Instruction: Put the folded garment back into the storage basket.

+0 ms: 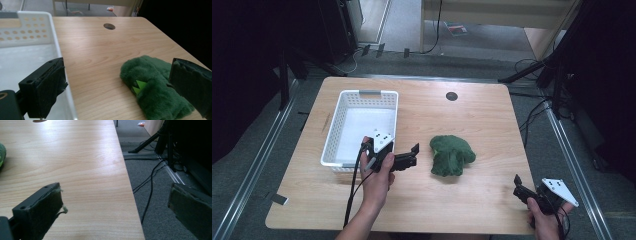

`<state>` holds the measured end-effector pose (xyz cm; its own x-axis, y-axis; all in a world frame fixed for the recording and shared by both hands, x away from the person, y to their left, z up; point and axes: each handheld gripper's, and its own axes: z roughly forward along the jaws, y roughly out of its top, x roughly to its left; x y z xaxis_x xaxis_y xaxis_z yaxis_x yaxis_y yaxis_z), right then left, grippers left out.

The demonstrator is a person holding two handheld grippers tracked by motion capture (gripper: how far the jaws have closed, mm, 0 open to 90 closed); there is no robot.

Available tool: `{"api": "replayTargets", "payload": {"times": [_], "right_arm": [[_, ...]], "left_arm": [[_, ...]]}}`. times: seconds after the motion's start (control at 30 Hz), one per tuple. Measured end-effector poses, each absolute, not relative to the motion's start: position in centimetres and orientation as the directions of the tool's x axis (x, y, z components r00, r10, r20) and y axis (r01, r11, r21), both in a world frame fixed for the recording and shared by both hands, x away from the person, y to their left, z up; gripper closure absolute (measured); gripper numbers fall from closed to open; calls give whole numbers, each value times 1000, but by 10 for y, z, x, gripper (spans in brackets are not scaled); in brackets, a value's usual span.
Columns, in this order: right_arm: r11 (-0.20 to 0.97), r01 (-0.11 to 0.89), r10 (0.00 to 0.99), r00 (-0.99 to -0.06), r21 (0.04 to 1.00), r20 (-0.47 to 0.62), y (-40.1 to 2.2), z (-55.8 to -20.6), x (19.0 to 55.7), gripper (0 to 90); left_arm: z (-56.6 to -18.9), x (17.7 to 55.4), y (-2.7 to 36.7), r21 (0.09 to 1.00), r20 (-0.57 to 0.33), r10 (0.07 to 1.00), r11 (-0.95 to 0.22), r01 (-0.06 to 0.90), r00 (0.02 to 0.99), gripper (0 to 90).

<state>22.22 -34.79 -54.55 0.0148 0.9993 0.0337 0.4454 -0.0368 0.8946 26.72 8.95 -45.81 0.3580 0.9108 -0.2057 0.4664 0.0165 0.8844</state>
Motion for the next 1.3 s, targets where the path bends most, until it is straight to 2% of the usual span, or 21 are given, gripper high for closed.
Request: {"api": "replayTargets", "payload": {"times": [0.4,0.83,1.3], "right_arm": [[-38,446,999,15,894,35,-348,-545,222,0],[-37,445,999,12,895,36,-348,-545,222,0],[-38,444,999,14,895,36,-348,-545,222,0]], "left_arm": [[-470,273,44,867,-206,883,-35,497,422,16],[-500,287,7,826,-220,858,-90,556,465,0],[-523,299,-25,768,-251,855,-108,631,453,0]]}}
